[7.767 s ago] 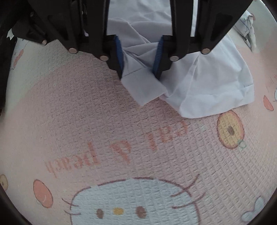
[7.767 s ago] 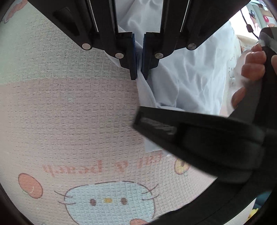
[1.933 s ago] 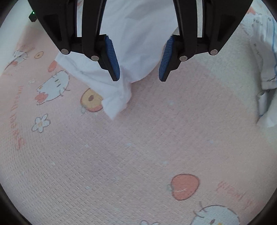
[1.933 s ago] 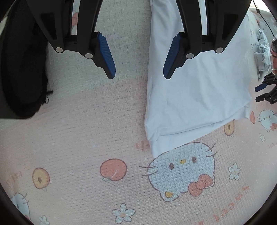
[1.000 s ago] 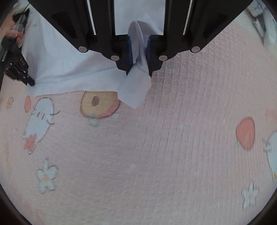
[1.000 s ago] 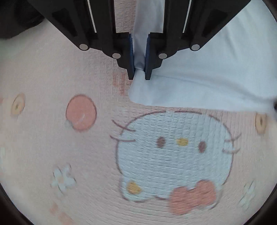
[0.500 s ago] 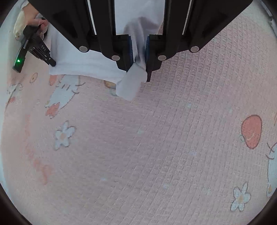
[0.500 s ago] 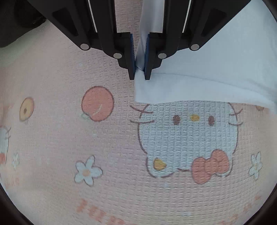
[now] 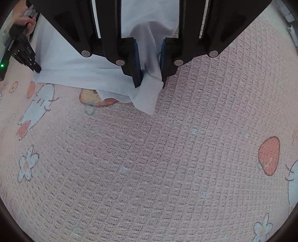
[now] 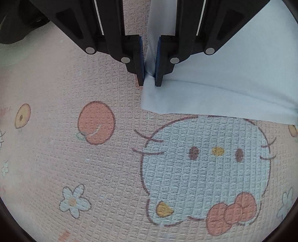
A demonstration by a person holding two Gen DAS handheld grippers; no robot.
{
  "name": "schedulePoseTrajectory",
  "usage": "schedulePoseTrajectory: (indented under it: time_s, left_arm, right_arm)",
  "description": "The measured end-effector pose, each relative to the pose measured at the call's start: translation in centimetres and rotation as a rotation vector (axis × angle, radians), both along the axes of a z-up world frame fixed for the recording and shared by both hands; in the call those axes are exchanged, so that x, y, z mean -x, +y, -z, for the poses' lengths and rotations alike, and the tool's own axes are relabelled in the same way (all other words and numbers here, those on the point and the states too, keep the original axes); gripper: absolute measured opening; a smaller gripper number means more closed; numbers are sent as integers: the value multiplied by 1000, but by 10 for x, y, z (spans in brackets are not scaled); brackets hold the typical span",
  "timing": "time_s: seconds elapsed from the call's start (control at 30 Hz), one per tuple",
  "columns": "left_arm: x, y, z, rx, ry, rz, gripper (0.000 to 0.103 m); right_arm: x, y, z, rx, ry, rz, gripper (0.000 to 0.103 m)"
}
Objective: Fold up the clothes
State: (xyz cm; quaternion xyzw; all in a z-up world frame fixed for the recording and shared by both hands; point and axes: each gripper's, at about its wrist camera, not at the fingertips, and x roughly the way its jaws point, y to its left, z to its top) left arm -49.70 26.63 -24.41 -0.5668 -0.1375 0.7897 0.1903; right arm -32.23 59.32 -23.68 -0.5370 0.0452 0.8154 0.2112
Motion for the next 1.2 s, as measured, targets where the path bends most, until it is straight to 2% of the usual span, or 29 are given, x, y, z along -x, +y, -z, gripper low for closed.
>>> schedulePoseTrajectory:
  time_s: [0.03,0.07,0.1,0.13,0.17,0.23,0.3,0.4,0.5,0.53,0.63,0.73,0.87,0.9,0.97,1.0,1.07,1.1,1.2]
  left_arm:
    - [0,-1,-2,-15,-7,-5,21]
    - [2,-4,-3,-53,-32,-4,32]
    - [4,-10,-5,-103,-66,-8,46]
    - [6,-16,-5,-152,-100,-29,51]
    - [6,-22,-5,-188,-127,-65,55]
    - [6,-34,-5,-253,-186,-123,55]
    - [5,-42,-7,-280,-231,-144,55]
    - [-6,-61,-30,-210,-191,-109,55]
    - [-8,-60,-57,-178,-168,-76,55]
    - [-21,-67,-67,-172,-164,-75,55]
    - [-39,-100,-72,-177,-140,-67,55]
    - [-56,-109,-63,-149,-130,-42,55]
    - [-96,-125,-85,-116,-88,-35,55]
    - [-102,-128,-84,-123,-89,-24,55]
    - [-128,-124,-62,-140,-88,-11,55]
    - [-131,-128,-60,-152,-80,-13,55]
    - [-137,-140,-6,-168,-76,-24,55]
    - [-135,-136,5,-176,-89,-31,55]
    - [-141,-144,18,-214,-136,-51,55]
  right_arm:
    - [-4,6,-2,35,20,11,20]
    - [-9,12,-5,78,42,31,28]
    - [-14,17,-8,123,66,53,45]
    - [-21,25,-12,159,90,71,57]
    - [-27,31,-17,179,110,84,61]
    - [-37,35,-28,187,134,90,66]
    - [-44,36,-36,196,118,73,68]
    - [-55,38,-46,182,94,41,68]
    - [-71,37,-51,226,88,91,68]
    - [-77,36,-52,243,86,110,68]
    - [-100,27,-54,309,81,180,68]
    - [-143,6,-46,368,146,231,68]
    - [-181,-7,-24,430,246,286,68]
    - [-184,-8,-20,452,254,298,68]
    - [-185,-9,-19,501,235,329,68]
    - [-187,-7,-19,528,259,339,68]
    - [-191,-4,-21,568,318,352,68]
    - [-191,-5,-20,575,335,347,68]
    - [-184,-5,-14,574,324,326,68]
